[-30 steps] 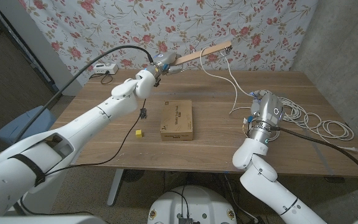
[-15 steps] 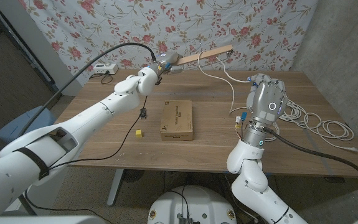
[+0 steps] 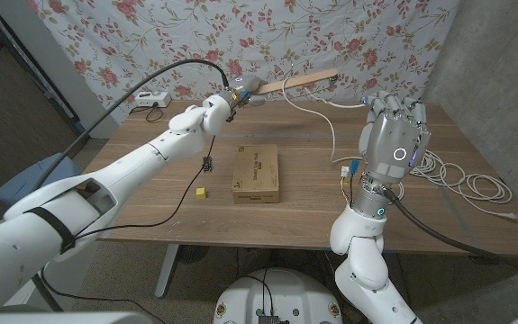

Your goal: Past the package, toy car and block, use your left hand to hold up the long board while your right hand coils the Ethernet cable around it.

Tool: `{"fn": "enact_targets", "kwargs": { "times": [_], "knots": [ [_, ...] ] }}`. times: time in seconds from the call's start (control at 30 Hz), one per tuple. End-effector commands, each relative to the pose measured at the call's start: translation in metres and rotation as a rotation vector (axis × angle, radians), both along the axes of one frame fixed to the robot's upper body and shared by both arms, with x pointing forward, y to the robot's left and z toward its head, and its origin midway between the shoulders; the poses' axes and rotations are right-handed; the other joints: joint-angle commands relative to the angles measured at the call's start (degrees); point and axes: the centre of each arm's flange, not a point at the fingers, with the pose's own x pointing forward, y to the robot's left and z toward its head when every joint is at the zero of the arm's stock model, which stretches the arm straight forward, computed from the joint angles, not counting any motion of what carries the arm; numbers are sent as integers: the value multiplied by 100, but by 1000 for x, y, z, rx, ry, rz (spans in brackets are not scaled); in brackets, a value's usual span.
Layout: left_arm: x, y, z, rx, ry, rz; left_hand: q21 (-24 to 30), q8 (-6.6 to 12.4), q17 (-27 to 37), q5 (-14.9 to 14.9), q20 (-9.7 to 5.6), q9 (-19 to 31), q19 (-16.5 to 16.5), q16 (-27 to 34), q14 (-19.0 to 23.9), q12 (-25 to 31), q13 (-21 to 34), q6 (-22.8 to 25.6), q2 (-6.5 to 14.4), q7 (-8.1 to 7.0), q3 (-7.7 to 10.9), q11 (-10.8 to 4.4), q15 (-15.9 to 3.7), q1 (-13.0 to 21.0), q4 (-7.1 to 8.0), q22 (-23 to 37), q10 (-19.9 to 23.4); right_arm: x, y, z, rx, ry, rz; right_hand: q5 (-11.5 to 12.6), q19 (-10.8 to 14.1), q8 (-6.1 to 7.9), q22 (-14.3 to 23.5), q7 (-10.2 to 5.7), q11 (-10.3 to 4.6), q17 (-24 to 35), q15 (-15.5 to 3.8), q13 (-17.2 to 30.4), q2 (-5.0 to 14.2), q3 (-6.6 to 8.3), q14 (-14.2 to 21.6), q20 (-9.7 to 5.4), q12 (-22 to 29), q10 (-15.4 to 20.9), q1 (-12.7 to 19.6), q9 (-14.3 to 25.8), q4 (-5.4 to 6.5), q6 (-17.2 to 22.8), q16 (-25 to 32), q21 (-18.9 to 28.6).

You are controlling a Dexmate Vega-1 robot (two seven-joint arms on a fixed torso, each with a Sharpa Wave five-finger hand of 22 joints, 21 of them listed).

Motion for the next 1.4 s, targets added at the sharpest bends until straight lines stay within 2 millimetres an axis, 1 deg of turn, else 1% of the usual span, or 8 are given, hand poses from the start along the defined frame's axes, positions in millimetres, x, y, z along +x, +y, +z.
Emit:
{"fn": "enact_targets", "kwargs": {
  "times": [0.03,0.2,0.5,0.83,0.93,0.97,1.0,1.4],
  "knots": [
    [7,-16,4,107,33,-29,12,37,12,-12,-179,-5,49,40,-27,39,19,14,247,-19,-3,-24,4,-93,-20,14,56,-9,6,40,-185,-115,21,56,-14,-21,-3,-33,383,13,-368,241,33,-75,64,-882,16,736,11,22,10,42,-42,39],
    [6,-20,4,137,41,-44,2,47,13,-18,-165,-34,-4,70,-67,34,19,25,235,-34,-12,-28,23,-94,-16,28,37,6,12,75,-279,-107,84,70,-21,-35,-7,-62,380,10,-370,227,38,-109,77,-885,-14,736,22,12,13,52,-69,60],
    [5,-24,7,181,52,-60,-21,53,12,-20,-126,-97,-63,125,-136,26,17,35,208,-69,-33,8,65,-99,-9,14,-11,50,27,152,-410,-53,243,86,-31,-52,-11,-57,369,22,-370,229,46,-151,103,-885,-32,752,27,2,22,63,-86,84],
    [6,-22,5,183,61,-54,-23,56,11,-11,-113,-144,-75,168,-165,32,16,44,193,-91,-44,7,77,-94,-14,1,-2,86,56,231,-531,26,396,99,-35,-65,-14,-48,361,32,-369,235,49,-187,118,-886,-44,769,38,-2,25,68,-104,106],
    [7,-23,5,187,67,-59,-24,64,10,-7,-112,-154,-76,187,-171,31,16,49,191,-85,-48,17,79,-91,-16,-4,-10,92,64,251,-557,48,430,107,-37,-70,-16,-43,365,36,-368,232,57,-205,128,-886,-56,773,42,-1,30,73,-113,119],
    [7,-23,5,187,67,-59,-24,62,10,-6,-112,-155,-75,189,-172,31,16,43,191,-92,-48,16,86,-91,-16,-5,-8,92,64,251,-557,48,431,109,-38,-72,-16,-43,365,37,-369,234,58,-209,131,-886,-56,778,45,-2,30,74,-114,121],
    [8,-23,5,190,69,-59,-24,65,10,-5,-111,-157,-76,194,-173,32,16,47,190,-86,-49,20,88,-90,-16,-7,-6,96,68,265,-571,69,462,110,-38,-73,-17,-42,366,38,-369,235,58,-212,133,-886,-57,779,47,0,30,71,-116,124],
    [8,-20,1,198,55,-101,-22,84,8,10,-93,-194,-93,252,-219,28,16,41,180,-120,-66,21,105,-84,-15,-11,-29,132,86,343,-591,223,469,127,-48,-84,-21,-41,377,48,-370,252,68,-257,150,-886,-74,788,64,10,34,72,-139,151]
  ]
}}
